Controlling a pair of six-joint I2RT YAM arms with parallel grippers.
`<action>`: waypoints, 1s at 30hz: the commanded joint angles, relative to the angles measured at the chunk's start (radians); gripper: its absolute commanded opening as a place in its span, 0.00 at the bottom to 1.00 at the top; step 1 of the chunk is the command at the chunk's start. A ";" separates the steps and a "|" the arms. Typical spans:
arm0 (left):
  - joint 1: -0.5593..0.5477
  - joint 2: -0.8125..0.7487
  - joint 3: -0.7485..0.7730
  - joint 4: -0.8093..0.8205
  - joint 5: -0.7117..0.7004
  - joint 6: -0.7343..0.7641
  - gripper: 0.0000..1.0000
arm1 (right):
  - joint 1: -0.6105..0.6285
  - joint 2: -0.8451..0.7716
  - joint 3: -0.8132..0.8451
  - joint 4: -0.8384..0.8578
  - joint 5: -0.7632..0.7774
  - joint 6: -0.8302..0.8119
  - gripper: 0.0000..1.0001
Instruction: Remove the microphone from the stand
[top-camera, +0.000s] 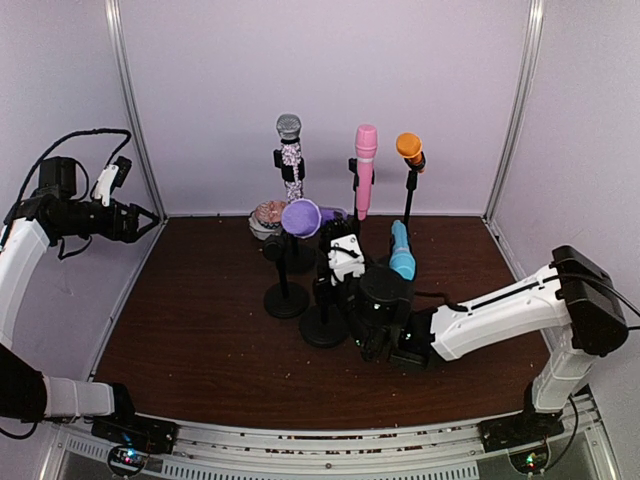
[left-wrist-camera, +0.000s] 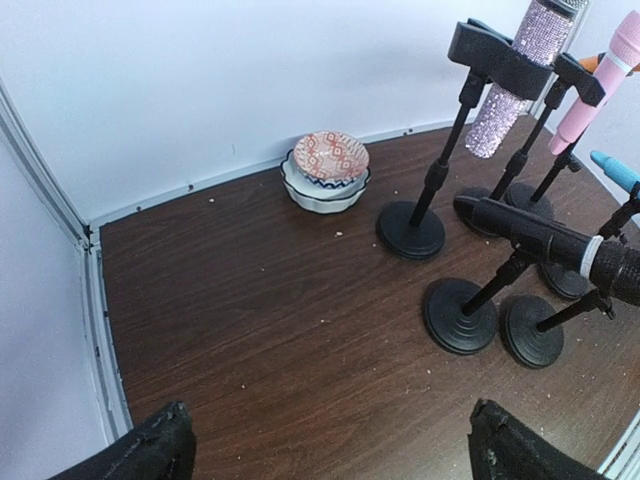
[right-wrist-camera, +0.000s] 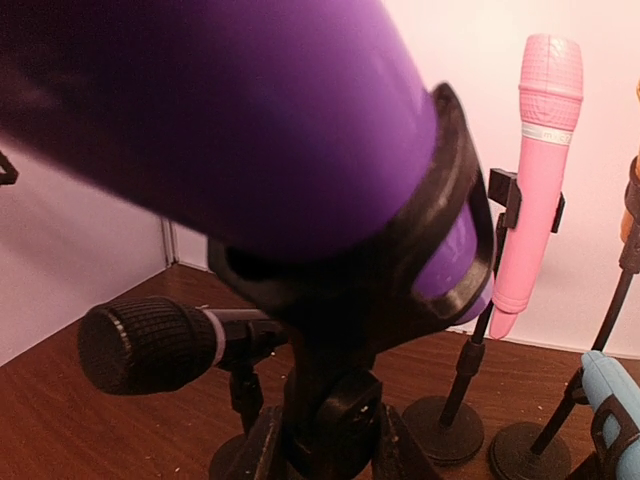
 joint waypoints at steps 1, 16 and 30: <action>0.003 -0.014 0.005 0.013 0.042 0.001 0.98 | 0.039 -0.094 -0.033 0.007 -0.077 0.002 0.00; 0.003 -0.059 -0.022 0.014 0.065 0.007 0.98 | 0.085 -0.147 0.005 -0.063 -0.321 0.058 0.00; 0.003 -0.074 -0.033 0.014 0.071 0.014 0.98 | 0.093 0.033 0.247 -0.064 -0.573 0.107 0.00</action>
